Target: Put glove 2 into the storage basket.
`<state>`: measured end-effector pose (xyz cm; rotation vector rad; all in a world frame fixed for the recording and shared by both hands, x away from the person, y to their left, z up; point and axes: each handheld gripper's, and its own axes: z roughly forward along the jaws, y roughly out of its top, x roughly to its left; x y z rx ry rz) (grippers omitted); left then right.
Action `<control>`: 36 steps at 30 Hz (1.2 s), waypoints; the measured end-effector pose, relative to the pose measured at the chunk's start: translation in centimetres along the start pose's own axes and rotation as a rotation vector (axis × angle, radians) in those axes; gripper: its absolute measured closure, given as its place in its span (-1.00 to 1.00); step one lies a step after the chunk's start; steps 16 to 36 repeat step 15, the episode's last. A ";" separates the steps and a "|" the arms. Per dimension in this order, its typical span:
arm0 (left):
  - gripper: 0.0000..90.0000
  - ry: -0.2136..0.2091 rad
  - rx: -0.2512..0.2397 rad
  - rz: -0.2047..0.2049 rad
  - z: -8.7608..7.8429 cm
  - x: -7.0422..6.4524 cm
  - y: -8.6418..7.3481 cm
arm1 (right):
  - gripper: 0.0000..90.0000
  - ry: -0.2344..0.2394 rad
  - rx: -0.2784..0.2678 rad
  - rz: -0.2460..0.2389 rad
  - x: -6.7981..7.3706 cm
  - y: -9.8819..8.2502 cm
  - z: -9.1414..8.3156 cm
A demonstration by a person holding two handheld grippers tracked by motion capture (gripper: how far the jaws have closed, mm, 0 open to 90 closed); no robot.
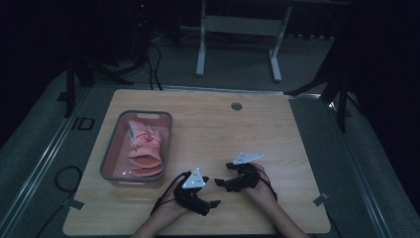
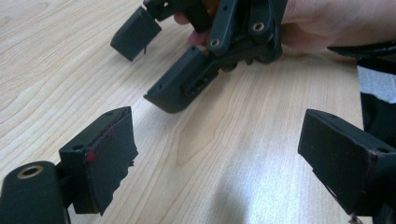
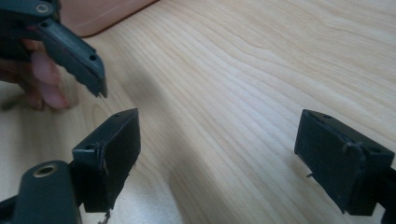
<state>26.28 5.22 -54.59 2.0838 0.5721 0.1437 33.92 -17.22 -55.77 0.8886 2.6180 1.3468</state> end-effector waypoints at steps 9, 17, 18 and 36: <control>-0.75 0.003 0.000 0.035 0.0 -0.5 -0.3 | -0.68 -0.024 0.019 -0.025 0.1 -0.2 0.2; -0.75 -0.004 0.004 0.029 0.0 -0.4 -0.4 | -0.68 -0.026 0.022 -0.027 0.0 -0.2 0.3; -0.75 -0.004 0.004 0.029 0.0 -0.4 -0.4 | -0.68 -0.026 0.022 -0.027 0.0 -0.2 0.3; -0.75 -0.004 0.004 0.029 0.0 -0.4 -0.4 | -0.68 -0.026 0.022 -0.027 0.0 -0.2 0.3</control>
